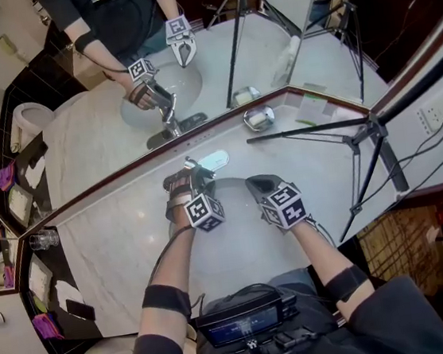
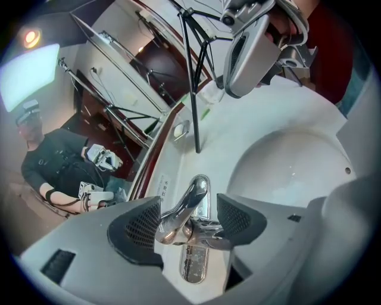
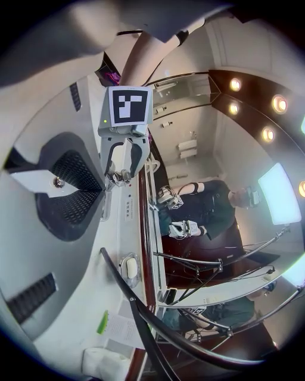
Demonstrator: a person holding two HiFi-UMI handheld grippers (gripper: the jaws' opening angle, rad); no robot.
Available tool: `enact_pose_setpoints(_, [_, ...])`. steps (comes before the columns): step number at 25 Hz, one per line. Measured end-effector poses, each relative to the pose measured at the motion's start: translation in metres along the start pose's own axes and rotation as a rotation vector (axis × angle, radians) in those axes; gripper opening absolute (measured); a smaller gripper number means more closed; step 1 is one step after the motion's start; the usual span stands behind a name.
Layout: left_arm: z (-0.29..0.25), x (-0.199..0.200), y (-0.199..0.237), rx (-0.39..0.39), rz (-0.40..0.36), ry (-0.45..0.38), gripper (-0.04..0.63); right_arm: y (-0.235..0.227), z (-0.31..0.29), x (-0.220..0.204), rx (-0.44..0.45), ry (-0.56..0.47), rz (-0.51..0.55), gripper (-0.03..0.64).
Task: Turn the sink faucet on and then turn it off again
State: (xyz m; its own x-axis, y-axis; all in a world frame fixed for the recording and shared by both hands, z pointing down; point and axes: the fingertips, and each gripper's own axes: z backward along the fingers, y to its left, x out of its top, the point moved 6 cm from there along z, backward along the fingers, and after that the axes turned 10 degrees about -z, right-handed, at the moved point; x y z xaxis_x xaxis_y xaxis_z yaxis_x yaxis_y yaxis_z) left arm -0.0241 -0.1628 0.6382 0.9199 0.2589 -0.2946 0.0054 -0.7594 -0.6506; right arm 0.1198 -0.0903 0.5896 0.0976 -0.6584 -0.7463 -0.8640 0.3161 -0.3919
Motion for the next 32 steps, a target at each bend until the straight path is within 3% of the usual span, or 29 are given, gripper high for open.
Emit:
enact_pose_setpoints(4, [-0.005, 0.000, 0.006, 0.014, 0.044, 0.011, 0.290, -0.003, 0.001, -0.001, -0.007, -0.001, -0.006, 0.023])
enact_pose_setpoints(10, [-0.008, 0.003, 0.005, 0.017, 0.044, 0.015, 0.216, -0.004, 0.001, -0.002, -0.008, 0.000, -0.012, 0.023])
enact_pose_setpoints(14, [-0.006, 0.002, 0.009, 0.035, 0.095, 0.011, 0.195, -0.004, 0.000, -0.002, -0.007, 0.002, -0.012, 0.023])
enact_pose_setpoints(21, [-0.006, -0.004, 0.014, 0.020, 0.303, -0.017, 0.181, -0.001, -0.004, -0.004, 0.001, 0.007, -0.011, 0.023])
enact_pose_setpoints(32, [0.002, -0.013, 0.035, 0.010, 0.469, -0.043, 0.180, 0.000, -0.007, -0.003, 0.009, 0.014, -0.007, 0.023])
